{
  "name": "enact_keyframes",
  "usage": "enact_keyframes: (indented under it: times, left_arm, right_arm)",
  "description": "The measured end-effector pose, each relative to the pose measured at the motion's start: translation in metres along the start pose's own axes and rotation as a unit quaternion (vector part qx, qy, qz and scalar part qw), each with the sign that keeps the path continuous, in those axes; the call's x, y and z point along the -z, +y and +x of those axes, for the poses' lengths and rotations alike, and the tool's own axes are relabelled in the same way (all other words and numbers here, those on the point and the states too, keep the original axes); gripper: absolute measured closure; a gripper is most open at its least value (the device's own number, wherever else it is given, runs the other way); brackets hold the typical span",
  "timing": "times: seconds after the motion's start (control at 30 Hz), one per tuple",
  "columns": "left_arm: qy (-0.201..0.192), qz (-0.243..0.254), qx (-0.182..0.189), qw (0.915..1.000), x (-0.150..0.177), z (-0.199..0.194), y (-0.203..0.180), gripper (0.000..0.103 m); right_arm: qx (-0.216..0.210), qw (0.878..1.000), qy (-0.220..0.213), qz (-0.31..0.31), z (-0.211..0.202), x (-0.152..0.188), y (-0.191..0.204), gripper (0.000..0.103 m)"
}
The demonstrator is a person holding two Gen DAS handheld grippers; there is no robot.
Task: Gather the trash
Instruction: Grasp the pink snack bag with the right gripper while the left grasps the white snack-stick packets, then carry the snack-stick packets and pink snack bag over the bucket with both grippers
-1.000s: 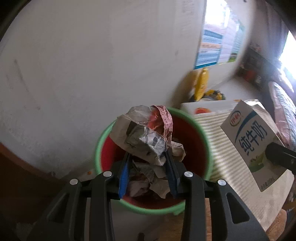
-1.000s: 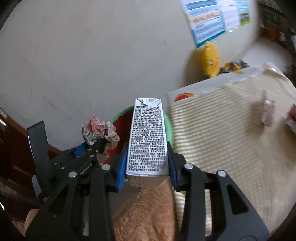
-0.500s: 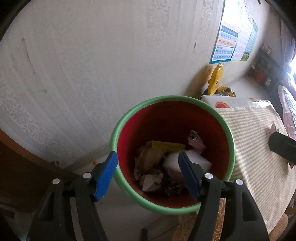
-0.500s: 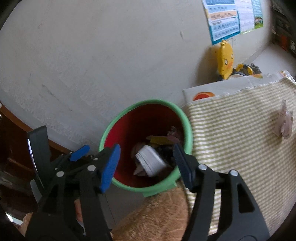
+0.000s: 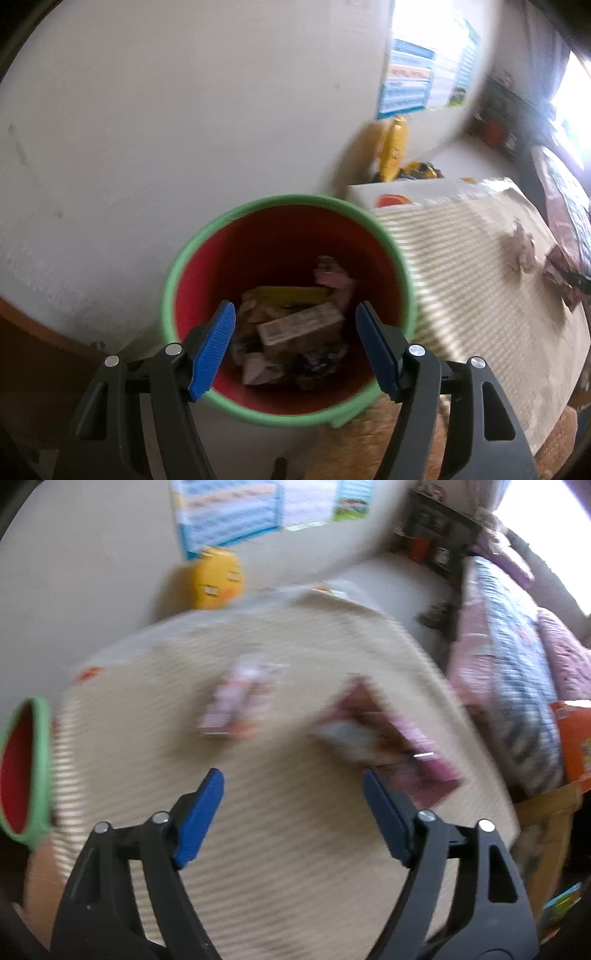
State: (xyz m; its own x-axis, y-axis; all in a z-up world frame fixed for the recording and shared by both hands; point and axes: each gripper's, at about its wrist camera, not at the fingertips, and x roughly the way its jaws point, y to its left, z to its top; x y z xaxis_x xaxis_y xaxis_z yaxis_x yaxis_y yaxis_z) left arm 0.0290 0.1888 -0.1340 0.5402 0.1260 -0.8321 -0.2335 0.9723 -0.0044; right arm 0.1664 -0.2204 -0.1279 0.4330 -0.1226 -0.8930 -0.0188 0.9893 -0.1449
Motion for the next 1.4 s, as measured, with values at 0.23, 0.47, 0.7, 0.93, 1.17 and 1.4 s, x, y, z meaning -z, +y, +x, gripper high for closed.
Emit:
enact_keyframes:
  times: [0.23, 0.47, 0.7, 0.93, 1.17, 1.4]
  left_arm:
    - [0.011, 0.07, 0.07, 0.9951, -0.009, -0.003, -0.089, 0.038]
    - [0.021, 0.126, 0.113, 0.9854, -0.021, 0.008, -0.176, 0.038]
    - [0.015, 0.186, 0.125, 0.9745, -0.041, 0.045, -0.264, 0.038]
    - [0.03, 0.212, 0.115, 0.9699, -0.059, 0.086, -0.335, 0.038]
    - [0.091, 0.176, 0.118, 0.973, -0.07, 0.125, -0.365, 0.044]
    - [0.082, 0.193, 0.123, 0.9701, -0.064, 0.112, -0.359, 0.085]
  right_arm:
    - [0.057, 0.99, 0.08, -0.105, 0.063, -0.01, -0.035, 0.017]
    - [-0.003, 0.998, 0.06, -0.024, 0.062, 0.001, -0.063, 0.075]
    - [-0.129, 0.983, 0.003, 0.131, -0.005, 0.075, -0.081, 0.077]
    - [-0.19, 0.962, -0.006, 0.198, -0.051, 0.155, -0.06, 0.077]
    - [-0.193, 0.961, -0.011, 0.196, -0.064, 0.165, -0.055, 0.077]
    - [-0.195, 0.959, -0.025, 0.202, -0.068, 0.16, -0.059, 0.077]
